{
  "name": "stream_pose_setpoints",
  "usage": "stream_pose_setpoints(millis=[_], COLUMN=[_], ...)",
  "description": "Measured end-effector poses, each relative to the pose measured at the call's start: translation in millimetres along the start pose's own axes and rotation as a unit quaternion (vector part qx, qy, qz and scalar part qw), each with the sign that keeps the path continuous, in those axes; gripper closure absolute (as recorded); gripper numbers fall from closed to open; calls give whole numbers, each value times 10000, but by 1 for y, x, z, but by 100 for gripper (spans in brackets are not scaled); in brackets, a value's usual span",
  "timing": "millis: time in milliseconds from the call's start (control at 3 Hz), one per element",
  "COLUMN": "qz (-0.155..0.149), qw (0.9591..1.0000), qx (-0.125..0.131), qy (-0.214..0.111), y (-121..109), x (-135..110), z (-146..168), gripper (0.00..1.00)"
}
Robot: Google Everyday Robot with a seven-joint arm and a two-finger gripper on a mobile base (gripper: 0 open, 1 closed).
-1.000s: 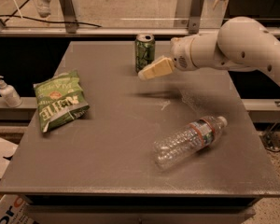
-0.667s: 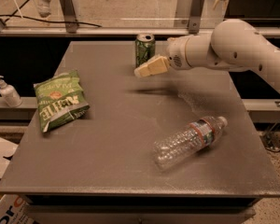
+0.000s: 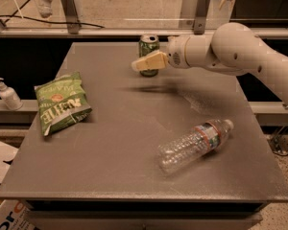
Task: Pick green can
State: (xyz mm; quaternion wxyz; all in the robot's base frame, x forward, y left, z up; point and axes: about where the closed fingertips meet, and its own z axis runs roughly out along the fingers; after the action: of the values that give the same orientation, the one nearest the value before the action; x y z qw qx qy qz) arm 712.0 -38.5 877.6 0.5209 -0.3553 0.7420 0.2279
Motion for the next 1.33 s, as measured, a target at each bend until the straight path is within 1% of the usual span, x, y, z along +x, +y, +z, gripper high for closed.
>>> stream_pose_setpoints(millis=[333,667,1000,1333], qz=[317,569,717,792], qw=[9992,9971,9954,9944], qx=[-96,-204,-305,-279], qy=[-227,-466,-565,-635], y=[8,17,26,21], x=[5,2,2,-6], z=[11,21,29,22], gripper=[17,41,65,87])
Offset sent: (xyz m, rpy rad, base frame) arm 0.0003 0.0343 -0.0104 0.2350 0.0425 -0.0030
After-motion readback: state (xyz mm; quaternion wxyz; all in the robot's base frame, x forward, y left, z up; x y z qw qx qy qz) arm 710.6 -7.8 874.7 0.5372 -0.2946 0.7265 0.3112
